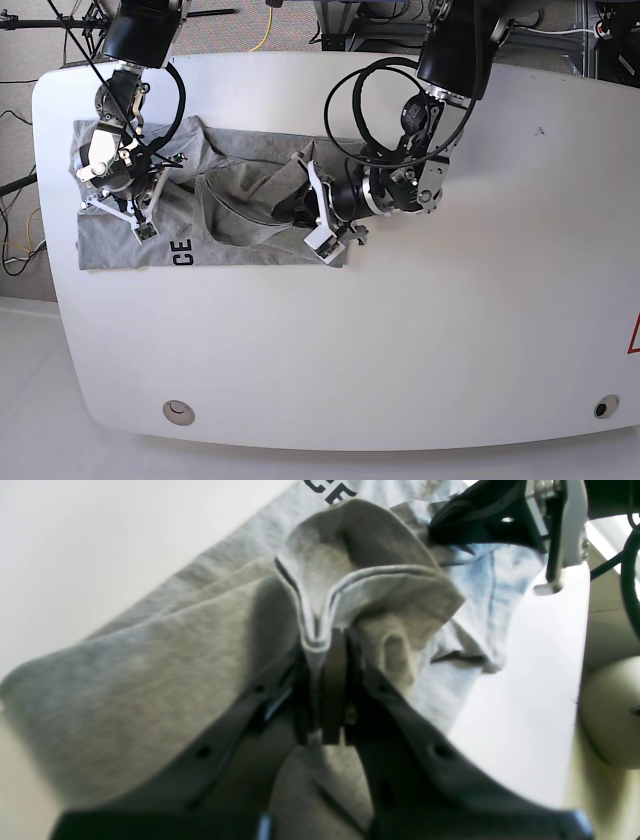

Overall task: Fold the T-shirt properly
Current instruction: 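Lay the folded shirt end down over the middle with the left gripper, then open the left gripper and release the folded shirt end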

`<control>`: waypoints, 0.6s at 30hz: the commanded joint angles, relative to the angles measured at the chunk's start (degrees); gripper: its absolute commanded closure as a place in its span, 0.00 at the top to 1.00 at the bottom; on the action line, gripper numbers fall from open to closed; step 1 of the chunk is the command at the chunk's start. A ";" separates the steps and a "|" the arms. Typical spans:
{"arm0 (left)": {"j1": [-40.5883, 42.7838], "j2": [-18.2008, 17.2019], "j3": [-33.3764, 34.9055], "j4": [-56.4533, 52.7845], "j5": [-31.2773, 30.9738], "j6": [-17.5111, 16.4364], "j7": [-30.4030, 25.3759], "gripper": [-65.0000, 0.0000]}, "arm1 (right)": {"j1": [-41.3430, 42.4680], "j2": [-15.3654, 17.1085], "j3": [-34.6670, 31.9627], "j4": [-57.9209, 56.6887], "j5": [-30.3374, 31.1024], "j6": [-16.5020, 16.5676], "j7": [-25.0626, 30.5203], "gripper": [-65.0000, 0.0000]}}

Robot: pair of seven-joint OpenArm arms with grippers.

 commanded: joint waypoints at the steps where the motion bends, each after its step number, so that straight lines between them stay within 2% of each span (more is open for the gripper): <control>1: -1.44 2.54 0.04 1.08 -1.35 -0.49 0.05 0.00 | 0.83 0.68 0.22 0.88 0.09 -0.10 0.35 0.00; 6: -1.44 5.43 0.13 1.08 -1.26 -0.49 0.84 0.00 | 0.83 0.68 0.22 0.97 0.09 -0.10 0.35 0.00; 18: -1.44 5.43 8.57 0.73 -1.00 -0.49 0.32 0.00 | 0.75 0.68 0.22 0.88 0.09 -0.10 0.35 0.00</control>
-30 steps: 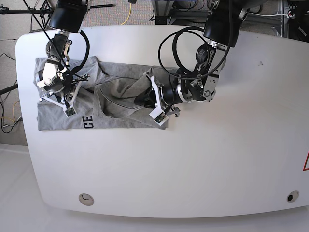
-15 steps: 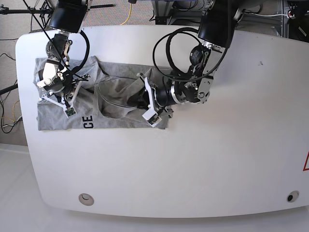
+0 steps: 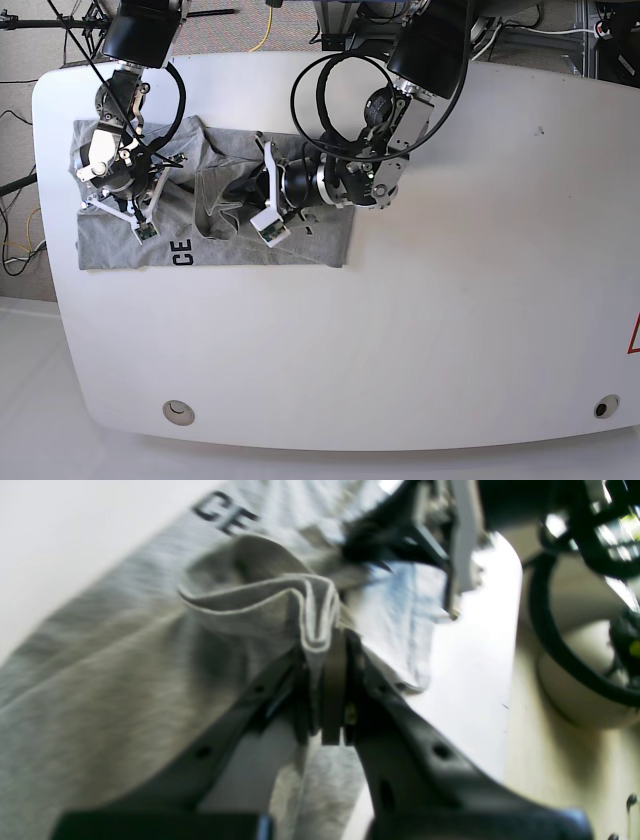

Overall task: Fold the T-shirt properly
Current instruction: 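Open the left gripper and release the folded shirt end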

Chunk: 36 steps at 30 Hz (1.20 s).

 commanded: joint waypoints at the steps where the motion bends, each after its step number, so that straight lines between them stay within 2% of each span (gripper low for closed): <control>1: -1.18 0.92 1.25 0.69 -1.28 -0.49 -1.74 0.00 | 0.77 0.70 0.22 0.86 0.09 -0.10 0.35 0.00; 16: -1.00 0.92 8.29 -1.95 -1.55 -0.49 -1.56 0.00 | 0.86 0.70 0.22 0.95 0.09 -0.10 0.35 0.00; 31: -0.21 0.92 8.20 -1.78 -1.55 -0.49 -1.30 0.00 | 0.94 0.70 0.22 0.95 0.09 -0.10 0.35 0.00; 33: -0.21 0.92 8.20 -1.60 -1.55 -0.49 -1.30 0.03 | 1.03 0.70 0.22 0.95 0.09 -0.10 0.35 0.00; 36: -0.21 0.92 7.93 -1.51 -1.55 -0.49 -1.21 0.14 | 1.03 0.70 0.22 0.95 0.09 -0.10 0.35 0.00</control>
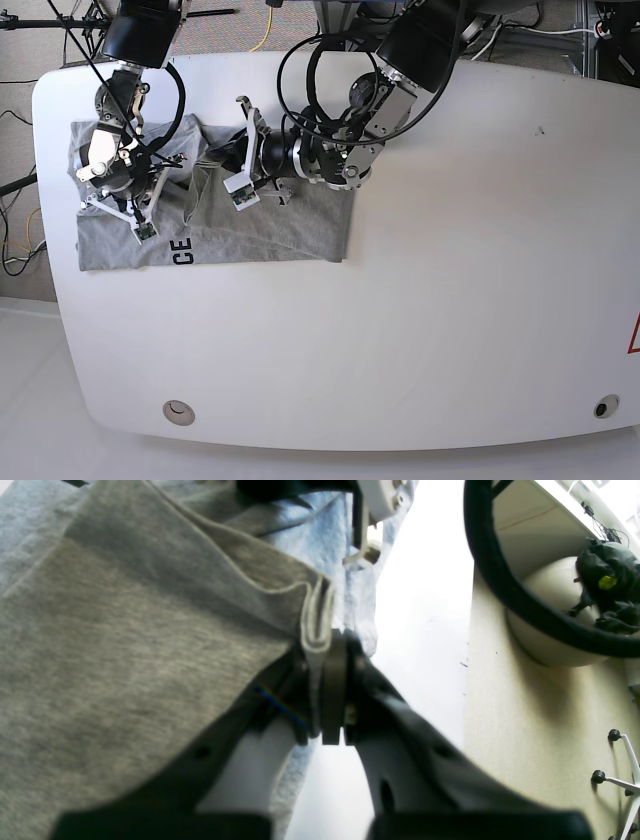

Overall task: Fold the T-shirt properly
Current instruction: 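Open the left gripper and release the folded shirt end, then release the shirt with the right gripper and regrasp both shirt sides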

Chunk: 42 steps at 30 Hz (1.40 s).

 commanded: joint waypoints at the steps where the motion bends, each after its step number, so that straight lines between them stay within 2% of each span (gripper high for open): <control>1: -1.00 0.95 -0.18 1.31 -1.50 -0.49 -1.23 0.20 | 0.99 0.68 0.17 0.95 0.11 -0.10 0.37 0.00; 8: -0.82 0.95 -3.43 3.42 -1.59 -0.49 -1.23 0.54 | 0.99 0.77 0.17 0.95 0.11 -0.10 0.37 0.00; 13: 0.06 0.95 -5.19 6.49 -1.68 -0.49 -1.23 0.73 | 0.90 0.77 0.17 0.95 0.11 -0.10 0.37 0.00; 16: 0.06 0.95 -5.36 8.16 -1.68 -0.49 -1.23 0.81 | 0.90 0.77 0.17 0.86 0.11 -0.10 0.37 0.00; 23: -0.47 0.95 -5.54 10.71 -1.59 -0.49 -1.41 0.81 | 0.90 0.77 0.17 0.86 0.11 -0.10 0.37 0.00; 32: -2.58 0.87 -12.13 5.53 -1.15 -0.49 -1.76 0.81 | 0.81 0.77 0.17 0.86 0.11 -0.10 0.37 0.00; 34: -2.76 -0.19 -13.45 3.86 -1.15 -0.49 -2.55 0.80 | 0.81 0.77 0.17 0.86 0.11 -0.10 0.37 0.00; 36: -3.20 -1.24 -14.33 2.27 -1.15 -0.49 -4.57 0.76 | 0.81 0.77 0.17 0.86 0.11 -0.10 0.37 0.00; 42: -3.81 -3.44 -14.59 -5.55 -1.24 -0.49 -9.23 0.53 | 0.81 0.77 0.17 0.95 0.11 -0.10 0.37 0.00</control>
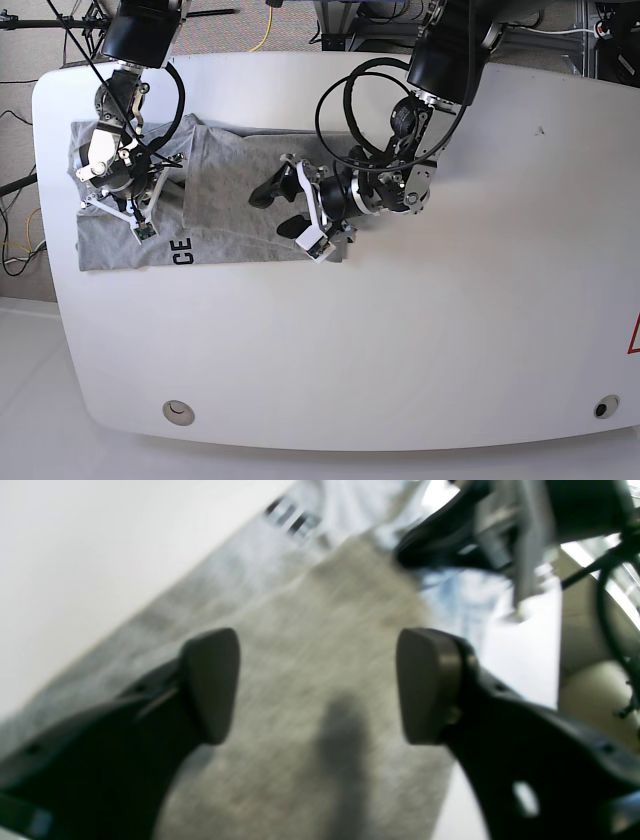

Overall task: Fold the T-shirt properly
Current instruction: 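Release the shirt with the right gripper and regrasp both shirt sides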

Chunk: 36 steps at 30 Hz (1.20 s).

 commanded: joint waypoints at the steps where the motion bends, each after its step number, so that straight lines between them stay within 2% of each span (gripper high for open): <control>1: -1.65 0.04 0.03 -3.57 -1.44 -0.49 -3.49 0.50 | 0.86 0.73 0.17 0.95 0.11 -0.10 0.37 0.00; 8: -3.58 0.04 0.21 -12.18 -1.26 -0.49 -6.65 0.31 | 1.21 0.73 0.17 1.04 0.11 -0.28 0.37 0.00; 14: -4.64 0.12 0.21 -19.74 -1.26 -0.49 -11.40 0.07 | 1.91 0.73 0.35 2.88 0.11 -0.28 0.19 0.00; 17: -5.61 0.12 0.03 -23.09 -1.26 -0.49 -12.81 0.01 | 2.09 0.73 0.44 4.99 0.11 -0.37 -0.07 0.00; 25: -7.10 -1.55 0.03 -26.51 -1.53 -0.49 -13.16 0.00 | 2.44 0.73 0.96 12.55 0.11 -0.45 -1.65 0.00; 29: -7.19 -2.16 -0.15 -26.51 -1.61 -0.49 -13.16 0.00 | 4.02 0.37 4.13 13.79 0.11 -0.28 -3.32 0.00; 36: -6.92 -5.33 -3.40 -23.61 -1.35 -0.49 -12.81 0.00 | 5.34 0.11 9.32 13.52 0.81 -0.19 -3.41 0.00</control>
